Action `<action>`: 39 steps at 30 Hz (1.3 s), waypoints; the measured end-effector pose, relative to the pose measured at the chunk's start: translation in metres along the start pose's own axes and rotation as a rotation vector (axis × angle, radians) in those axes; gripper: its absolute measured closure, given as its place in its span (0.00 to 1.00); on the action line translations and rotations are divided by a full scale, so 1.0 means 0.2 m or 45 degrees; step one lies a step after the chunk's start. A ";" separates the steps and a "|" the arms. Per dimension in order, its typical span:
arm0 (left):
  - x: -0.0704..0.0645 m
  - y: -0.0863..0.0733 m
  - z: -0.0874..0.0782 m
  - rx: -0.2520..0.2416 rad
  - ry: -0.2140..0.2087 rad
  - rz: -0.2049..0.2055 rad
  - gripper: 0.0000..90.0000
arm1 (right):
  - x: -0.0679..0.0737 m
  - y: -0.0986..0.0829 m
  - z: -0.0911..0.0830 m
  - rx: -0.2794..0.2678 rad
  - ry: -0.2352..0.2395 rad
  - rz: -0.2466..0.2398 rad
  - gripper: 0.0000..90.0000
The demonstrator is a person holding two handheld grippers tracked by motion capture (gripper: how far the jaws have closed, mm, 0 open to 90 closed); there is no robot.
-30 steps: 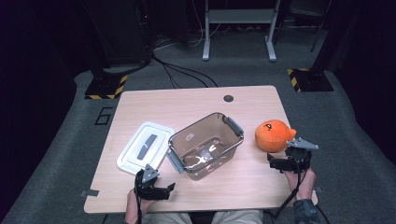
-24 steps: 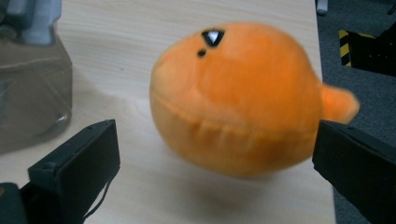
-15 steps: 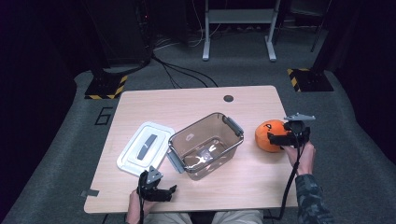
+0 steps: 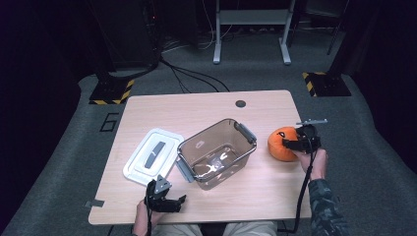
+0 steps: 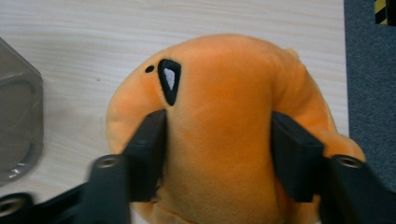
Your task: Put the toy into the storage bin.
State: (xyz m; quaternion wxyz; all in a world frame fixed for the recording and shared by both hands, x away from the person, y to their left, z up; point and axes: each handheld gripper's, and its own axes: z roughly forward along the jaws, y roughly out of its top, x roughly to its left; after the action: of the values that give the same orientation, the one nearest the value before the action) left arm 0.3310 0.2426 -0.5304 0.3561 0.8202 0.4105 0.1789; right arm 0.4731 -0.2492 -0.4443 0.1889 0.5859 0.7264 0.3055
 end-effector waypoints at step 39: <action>0.00 0.00 0.00 -0.002 0.001 -0.001 0.11 | 0.15 -0.04 -0.24 -0.136 0.102 -0.121 0.78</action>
State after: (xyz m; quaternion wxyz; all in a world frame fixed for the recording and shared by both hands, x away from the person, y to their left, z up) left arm 0.3310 0.2427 -0.5304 0.3565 0.8198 0.4107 0.1794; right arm 0.4294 -0.2319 -0.4112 0.2050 0.5274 0.7429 0.3577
